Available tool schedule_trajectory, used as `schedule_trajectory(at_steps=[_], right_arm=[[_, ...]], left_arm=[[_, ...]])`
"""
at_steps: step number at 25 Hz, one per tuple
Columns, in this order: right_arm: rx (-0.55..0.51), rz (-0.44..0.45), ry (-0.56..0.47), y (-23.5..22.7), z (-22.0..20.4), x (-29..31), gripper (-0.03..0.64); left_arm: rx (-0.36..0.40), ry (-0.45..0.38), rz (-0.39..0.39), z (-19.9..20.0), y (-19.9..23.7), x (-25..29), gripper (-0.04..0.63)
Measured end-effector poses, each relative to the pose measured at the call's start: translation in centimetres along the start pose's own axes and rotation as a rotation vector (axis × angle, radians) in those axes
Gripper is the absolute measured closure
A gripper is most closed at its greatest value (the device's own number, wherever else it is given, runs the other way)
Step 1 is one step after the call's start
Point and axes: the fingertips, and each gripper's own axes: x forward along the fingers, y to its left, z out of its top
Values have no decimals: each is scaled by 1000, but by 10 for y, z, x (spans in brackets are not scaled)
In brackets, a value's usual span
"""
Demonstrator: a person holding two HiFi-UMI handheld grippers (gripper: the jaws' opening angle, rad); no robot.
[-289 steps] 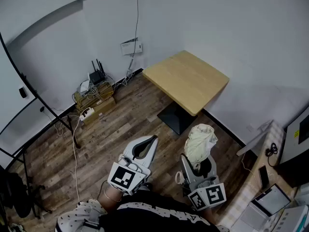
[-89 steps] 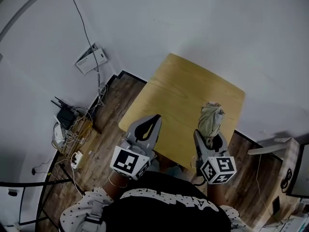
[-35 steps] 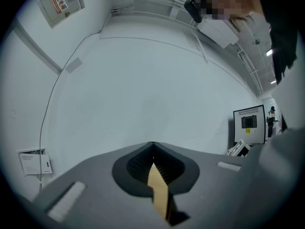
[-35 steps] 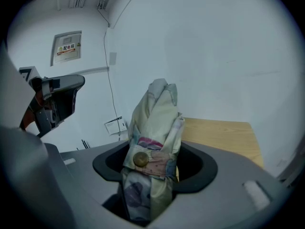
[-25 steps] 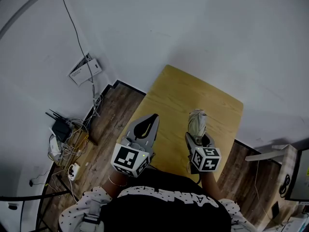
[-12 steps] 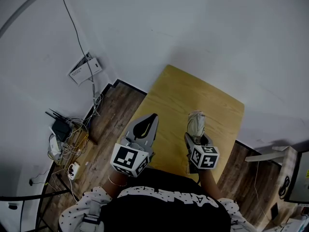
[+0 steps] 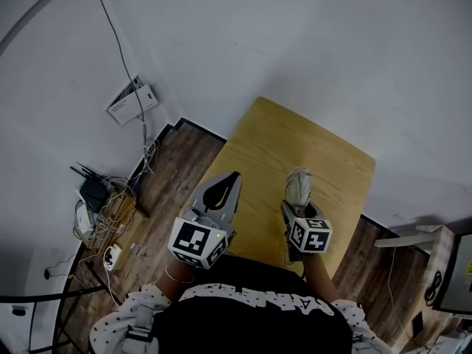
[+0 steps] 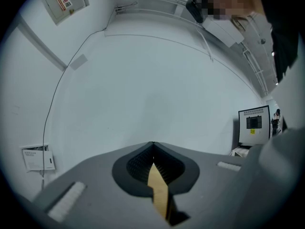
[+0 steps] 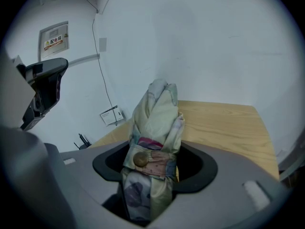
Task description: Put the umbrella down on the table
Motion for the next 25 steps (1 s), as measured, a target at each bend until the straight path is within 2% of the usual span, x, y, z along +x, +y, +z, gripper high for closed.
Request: schedule_trajectory(at_steps=[25], right_arm=[[-6, -5, 122, -3, -29, 31, 328]], left_arm=[[-2, 3, 37, -2, 11, -10, 595]])
